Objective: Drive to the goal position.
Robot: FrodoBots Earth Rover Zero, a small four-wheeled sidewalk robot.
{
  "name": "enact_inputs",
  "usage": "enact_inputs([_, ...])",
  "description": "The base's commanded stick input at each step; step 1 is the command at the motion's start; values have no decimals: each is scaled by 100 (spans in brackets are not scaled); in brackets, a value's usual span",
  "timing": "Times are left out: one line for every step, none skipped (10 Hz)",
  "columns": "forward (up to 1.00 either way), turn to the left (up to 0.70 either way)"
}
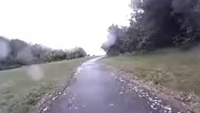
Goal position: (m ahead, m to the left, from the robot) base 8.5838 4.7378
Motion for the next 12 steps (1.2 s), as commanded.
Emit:
enact_inputs([70,0])
enact_inputs([70,0])
enact_inputs([70,0])
enact_inputs([70,0])
enact_inputs([70,0])
enact_inputs([70,0])
enact_inputs([70,0])
enact_inputs([70,26])
enact_inputs([70,8])
enact_inputs([70,0])
enact_inputs([70,0])
enact_inputs([70,0])
